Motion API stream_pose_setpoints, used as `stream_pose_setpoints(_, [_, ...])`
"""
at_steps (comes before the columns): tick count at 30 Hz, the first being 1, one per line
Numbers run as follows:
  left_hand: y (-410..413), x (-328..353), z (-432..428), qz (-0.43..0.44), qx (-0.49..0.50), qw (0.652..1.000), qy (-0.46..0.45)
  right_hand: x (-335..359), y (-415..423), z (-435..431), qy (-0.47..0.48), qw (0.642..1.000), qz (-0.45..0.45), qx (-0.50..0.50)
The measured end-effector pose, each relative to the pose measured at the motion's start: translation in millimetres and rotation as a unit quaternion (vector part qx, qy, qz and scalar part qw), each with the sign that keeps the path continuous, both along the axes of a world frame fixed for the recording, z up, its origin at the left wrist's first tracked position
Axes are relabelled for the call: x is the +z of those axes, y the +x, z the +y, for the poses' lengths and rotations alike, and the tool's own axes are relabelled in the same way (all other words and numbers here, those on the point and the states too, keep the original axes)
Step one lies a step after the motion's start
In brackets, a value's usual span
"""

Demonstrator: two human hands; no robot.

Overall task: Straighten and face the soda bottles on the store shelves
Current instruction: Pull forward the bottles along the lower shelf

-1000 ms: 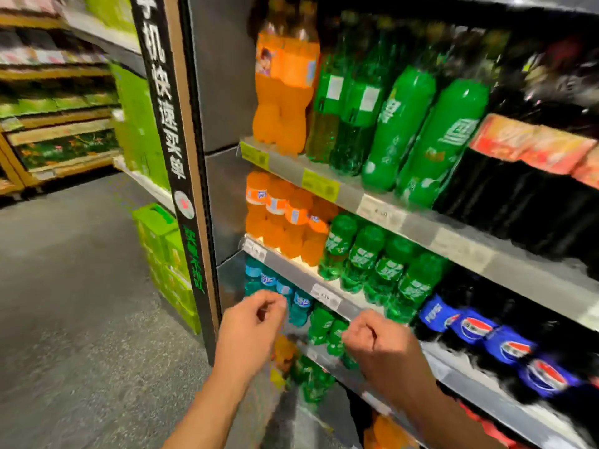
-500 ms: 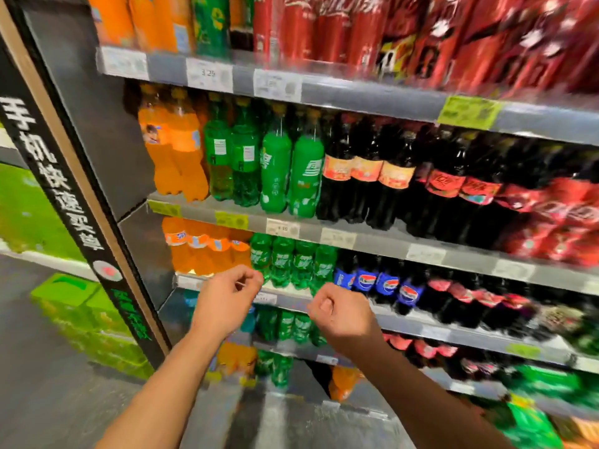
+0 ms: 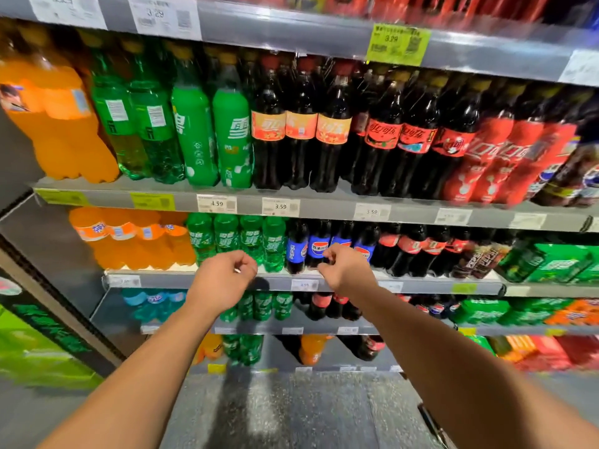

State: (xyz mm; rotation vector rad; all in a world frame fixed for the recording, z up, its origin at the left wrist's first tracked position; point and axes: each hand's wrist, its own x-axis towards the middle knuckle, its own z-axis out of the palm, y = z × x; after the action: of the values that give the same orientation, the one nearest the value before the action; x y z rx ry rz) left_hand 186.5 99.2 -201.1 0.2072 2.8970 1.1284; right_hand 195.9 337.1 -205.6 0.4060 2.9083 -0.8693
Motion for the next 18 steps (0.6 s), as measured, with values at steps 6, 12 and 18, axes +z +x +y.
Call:
stream_pose_setpoints(6, [-43, -16, 36, -0.035, -0.05, 0.996, -0.072, -16, -48, 13, -0.015, 0.999, 0.006, -0.047])
stream_pose_setpoints(12, [-84, -32, 81, -0.089, -0.074, 0.986, -0.118, -22, -99, 33, -0.002, 0.997, -0.021, -0.074])
stream_pose_setpoints(18, [-120, -34, 118, -0.075, -0.027, 0.989, -0.122, -38, -127, 43, 0.017, 0.999, -0.008, -0.033])
